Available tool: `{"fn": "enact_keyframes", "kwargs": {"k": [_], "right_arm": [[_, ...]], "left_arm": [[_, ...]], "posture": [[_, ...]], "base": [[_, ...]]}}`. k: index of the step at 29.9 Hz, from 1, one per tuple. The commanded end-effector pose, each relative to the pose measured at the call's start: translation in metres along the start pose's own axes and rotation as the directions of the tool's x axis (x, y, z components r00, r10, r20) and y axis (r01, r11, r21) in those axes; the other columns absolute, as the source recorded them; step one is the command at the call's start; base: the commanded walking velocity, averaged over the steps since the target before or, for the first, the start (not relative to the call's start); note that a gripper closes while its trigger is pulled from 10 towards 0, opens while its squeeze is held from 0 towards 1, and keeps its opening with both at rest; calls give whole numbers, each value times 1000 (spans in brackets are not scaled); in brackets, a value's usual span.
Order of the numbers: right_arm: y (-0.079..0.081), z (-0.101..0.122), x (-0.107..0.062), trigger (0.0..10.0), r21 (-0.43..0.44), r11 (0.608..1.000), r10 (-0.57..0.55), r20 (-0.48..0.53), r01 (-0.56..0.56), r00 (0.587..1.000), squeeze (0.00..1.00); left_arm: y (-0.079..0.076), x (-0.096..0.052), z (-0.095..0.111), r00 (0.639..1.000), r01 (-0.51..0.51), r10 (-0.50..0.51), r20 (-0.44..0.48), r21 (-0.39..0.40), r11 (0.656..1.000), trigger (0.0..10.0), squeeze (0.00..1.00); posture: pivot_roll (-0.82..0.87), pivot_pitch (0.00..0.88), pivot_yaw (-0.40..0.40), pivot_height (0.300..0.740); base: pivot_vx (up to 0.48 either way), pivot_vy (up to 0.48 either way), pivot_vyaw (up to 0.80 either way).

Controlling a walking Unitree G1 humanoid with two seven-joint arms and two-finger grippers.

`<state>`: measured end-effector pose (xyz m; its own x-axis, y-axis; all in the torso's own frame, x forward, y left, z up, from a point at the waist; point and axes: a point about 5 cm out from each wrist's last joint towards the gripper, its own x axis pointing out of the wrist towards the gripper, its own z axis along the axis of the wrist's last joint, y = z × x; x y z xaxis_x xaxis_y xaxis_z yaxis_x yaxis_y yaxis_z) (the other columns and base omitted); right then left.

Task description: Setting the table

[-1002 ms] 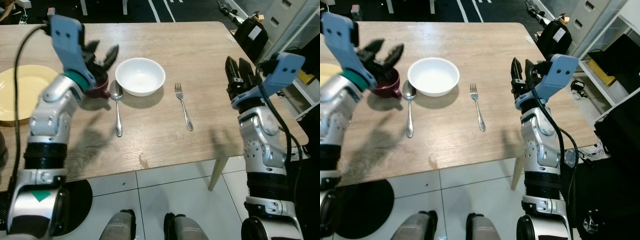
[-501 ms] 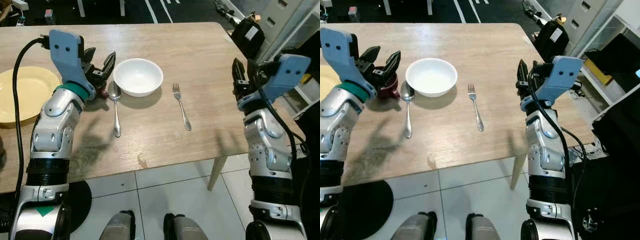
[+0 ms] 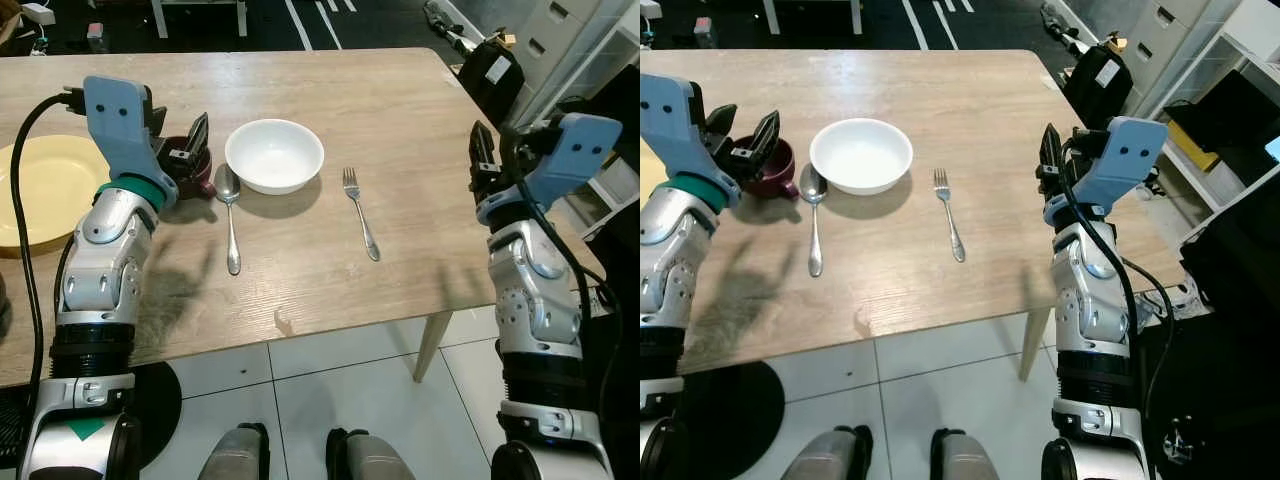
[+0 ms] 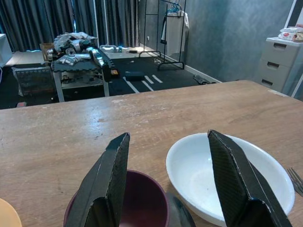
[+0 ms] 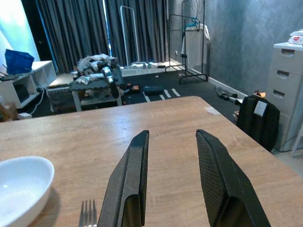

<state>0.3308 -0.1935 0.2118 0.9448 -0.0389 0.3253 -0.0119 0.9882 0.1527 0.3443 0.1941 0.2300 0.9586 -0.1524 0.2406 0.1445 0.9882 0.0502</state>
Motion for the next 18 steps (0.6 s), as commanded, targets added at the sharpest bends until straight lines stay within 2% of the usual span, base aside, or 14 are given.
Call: {"fn": "enact_keyframes", "kwargs": {"k": [1,18], "right_arm": [[-7,0,-3,10000,-9,1000,-29,4,29,1000,0],[-4,-3,-3,10000,-14,999,-33,8,33,999,0]], "left_arm": [[-5,-1,-2,1000,10,-10,-3,3,1000,10000,0],[-13,0,-8,1000,18,-18,-9,-11,1000,10000,0]], "posture": [[41,0,-26,740],[41,0,-17,740]], "base": [[0,0,0],[0,0,0]]}}
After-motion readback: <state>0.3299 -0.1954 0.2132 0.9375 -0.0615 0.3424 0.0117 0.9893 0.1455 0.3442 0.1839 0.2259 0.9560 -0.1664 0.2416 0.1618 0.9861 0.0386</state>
